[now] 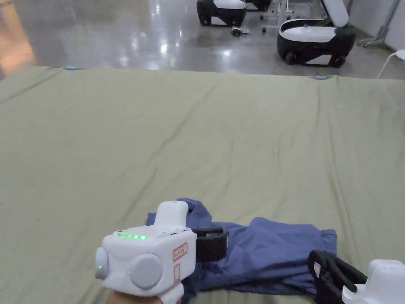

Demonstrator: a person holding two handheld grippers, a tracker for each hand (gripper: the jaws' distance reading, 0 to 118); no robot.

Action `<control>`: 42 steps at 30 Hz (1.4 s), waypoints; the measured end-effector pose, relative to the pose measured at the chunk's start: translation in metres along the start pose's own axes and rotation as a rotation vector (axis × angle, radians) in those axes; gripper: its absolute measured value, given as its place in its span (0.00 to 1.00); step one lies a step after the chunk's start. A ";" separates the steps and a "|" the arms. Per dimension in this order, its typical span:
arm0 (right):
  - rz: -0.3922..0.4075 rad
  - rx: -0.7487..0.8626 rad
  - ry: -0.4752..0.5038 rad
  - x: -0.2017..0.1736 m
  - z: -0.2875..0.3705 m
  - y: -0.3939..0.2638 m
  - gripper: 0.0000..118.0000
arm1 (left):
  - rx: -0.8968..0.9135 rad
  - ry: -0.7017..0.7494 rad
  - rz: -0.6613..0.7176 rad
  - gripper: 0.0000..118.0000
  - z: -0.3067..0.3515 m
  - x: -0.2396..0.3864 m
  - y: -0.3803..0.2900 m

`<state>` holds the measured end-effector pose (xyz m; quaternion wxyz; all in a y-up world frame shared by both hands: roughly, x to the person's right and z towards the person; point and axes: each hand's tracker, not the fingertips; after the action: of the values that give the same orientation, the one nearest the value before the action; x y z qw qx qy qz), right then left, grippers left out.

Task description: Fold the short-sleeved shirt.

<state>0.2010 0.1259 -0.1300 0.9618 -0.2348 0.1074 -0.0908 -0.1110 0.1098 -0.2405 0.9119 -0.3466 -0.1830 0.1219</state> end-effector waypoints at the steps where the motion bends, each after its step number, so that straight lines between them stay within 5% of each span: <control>1: -0.001 0.003 0.000 0.001 0.000 0.000 0.02 | 0.040 -0.006 -0.013 0.91 0.019 -0.002 0.010; 4: -0.008 0.010 -0.005 0.003 0.002 0.001 0.02 | 0.076 0.019 0.058 0.90 0.061 -0.027 0.024; 6: -0.016 0.012 -0.005 0.003 0.002 0.001 0.02 | 0.119 0.091 0.105 0.79 0.074 -0.047 0.029; 7: -0.019 0.010 -0.006 0.004 0.001 0.000 0.02 | 0.124 0.139 0.117 0.59 0.073 -0.055 0.027; 8: -0.021 0.009 -0.007 0.004 0.000 0.000 0.03 | 0.110 0.177 0.118 0.21 0.070 -0.061 0.024; 9: -0.024 0.006 -0.007 0.004 0.000 -0.001 0.02 | 0.080 0.183 0.128 0.09 0.061 -0.064 0.021; 19: -0.030 0.003 -0.021 0.008 0.005 -0.001 0.02 | -0.230 -0.028 0.030 0.09 -0.050 0.010 -0.011; 26: -0.046 0.009 -0.046 0.021 0.010 0.001 0.02 | -0.222 -0.044 -0.058 0.09 -0.075 0.061 -0.006; 33: -0.014 0.006 -0.043 0.017 0.009 0.004 0.02 | 0.049 -0.101 -0.065 0.09 0.036 0.043 0.016; 37: -0.011 -0.009 -0.021 0.007 -0.003 0.002 0.02 | 0.061 0.015 -0.015 0.09 0.066 -0.005 0.017; 39: -0.012 -0.015 -0.004 -0.001 -0.007 0.000 0.02 | 0.069 -0.016 0.029 0.21 0.075 -0.025 0.018; 40: -0.018 -0.017 0.008 -0.006 -0.008 0.000 0.02 | 0.066 -0.042 0.081 0.48 0.080 -0.036 0.018; 41: -0.022 -0.020 0.018 -0.009 -0.010 -0.001 0.03 | 0.063 -0.072 0.128 0.85 0.083 -0.048 0.018; 42: -0.019 -0.029 0.023 -0.013 -0.012 -0.002 0.03 | 0.042 -0.131 0.196 0.97 0.082 -0.063 0.017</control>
<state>0.1854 0.1215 -0.1370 0.9561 -0.2489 0.1176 -0.1010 -0.2043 0.1481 -0.2105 0.8888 -0.3348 -0.2047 0.2366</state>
